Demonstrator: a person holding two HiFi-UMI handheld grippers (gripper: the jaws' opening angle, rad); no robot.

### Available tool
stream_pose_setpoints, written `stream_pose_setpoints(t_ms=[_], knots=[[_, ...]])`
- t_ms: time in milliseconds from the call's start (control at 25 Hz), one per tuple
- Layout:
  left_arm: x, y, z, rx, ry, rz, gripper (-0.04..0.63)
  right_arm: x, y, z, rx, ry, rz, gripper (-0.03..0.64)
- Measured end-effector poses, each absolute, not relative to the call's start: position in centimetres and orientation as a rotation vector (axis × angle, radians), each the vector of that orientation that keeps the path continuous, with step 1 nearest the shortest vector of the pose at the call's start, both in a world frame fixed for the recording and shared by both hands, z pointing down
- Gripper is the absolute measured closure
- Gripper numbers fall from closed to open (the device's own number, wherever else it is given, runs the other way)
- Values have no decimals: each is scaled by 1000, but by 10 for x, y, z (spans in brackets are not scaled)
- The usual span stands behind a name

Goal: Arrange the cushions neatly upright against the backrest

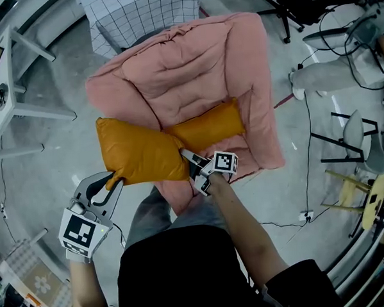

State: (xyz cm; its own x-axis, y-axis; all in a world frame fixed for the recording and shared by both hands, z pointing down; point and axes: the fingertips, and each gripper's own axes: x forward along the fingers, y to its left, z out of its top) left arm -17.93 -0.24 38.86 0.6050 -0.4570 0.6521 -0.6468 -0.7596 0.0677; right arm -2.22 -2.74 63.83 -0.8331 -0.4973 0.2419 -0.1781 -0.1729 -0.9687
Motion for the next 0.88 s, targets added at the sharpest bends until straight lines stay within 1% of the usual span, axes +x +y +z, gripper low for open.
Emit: stream_pose_setpoints(t_ms=[320, 560, 720, 880], knots=[[-114, -12, 410, 2555, -838, 895, 532, 91, -82, 608, -976, 2088, -1951, 468], [-63, -28, 446, 2529, -867, 867, 531, 168, -129, 593, -1115, 2269, -1856, 468], [-37, -35, 488, 2503, -849, 933, 531, 201, -164, 591, -1229, 2448, -1769, 468], [-24, -40, 535, 2425, -881, 941, 531, 216, -189, 597, -1306, 2592, -1701, 469]])
